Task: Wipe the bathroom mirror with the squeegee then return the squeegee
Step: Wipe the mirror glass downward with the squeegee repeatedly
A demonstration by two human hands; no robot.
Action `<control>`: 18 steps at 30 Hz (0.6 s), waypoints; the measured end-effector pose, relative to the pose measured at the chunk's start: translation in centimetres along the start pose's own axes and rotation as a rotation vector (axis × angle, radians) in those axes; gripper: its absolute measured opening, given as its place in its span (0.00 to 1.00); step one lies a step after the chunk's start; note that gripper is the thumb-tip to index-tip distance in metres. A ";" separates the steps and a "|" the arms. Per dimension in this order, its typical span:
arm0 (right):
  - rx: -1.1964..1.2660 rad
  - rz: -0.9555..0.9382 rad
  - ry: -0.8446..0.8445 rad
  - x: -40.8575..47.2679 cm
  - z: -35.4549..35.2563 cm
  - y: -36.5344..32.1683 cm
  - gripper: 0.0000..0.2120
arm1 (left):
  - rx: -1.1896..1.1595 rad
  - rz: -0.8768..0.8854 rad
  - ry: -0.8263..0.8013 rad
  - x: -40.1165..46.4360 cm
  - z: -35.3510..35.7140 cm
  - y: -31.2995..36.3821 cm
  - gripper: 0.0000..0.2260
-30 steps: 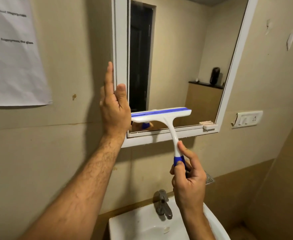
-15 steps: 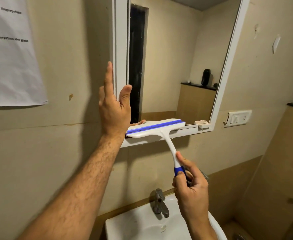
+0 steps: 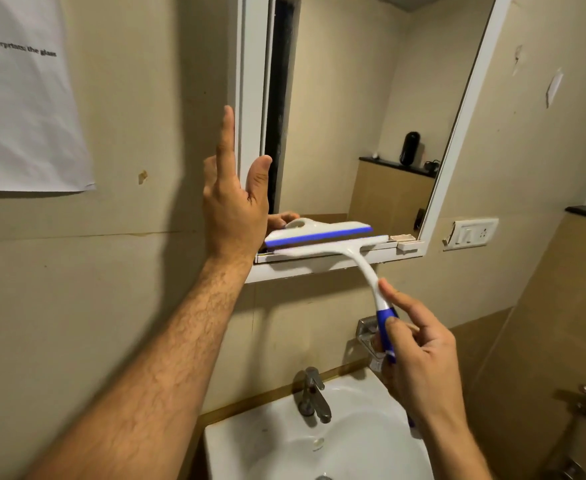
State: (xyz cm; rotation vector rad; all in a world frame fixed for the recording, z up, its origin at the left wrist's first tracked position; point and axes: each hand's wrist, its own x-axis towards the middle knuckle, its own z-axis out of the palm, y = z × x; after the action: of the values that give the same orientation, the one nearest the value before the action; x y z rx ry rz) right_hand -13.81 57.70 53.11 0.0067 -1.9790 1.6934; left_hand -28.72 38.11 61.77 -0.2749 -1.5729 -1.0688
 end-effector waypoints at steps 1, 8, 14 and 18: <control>0.007 -0.013 0.020 0.2 0.0 -0.4 0.19 | -0.004 0.005 -0.002 0.0 0.0 0.0 0.26; 0.093 -0.054 0.019 1.8 1.9 -1.9 0.20 | 0.015 0.004 -0.012 -0.1 0.1 0.0 0.26; 0.028 0.002 -0.035 1.8 0.1 -1.8 0.18 | 0.051 0.005 0.019 -0.2 0.1 0.4 0.26; -0.019 0.052 -0.083 1.7 -1.2 -0.9 0.18 | 0.031 0.019 0.036 -0.3 0.0 0.7 0.26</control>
State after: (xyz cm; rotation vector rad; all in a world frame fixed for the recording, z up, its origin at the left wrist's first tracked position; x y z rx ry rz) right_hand -14.54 59.18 54.66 0.0186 -2.0728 1.7323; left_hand -28.17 38.65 61.88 -0.2479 -1.5510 -1.0284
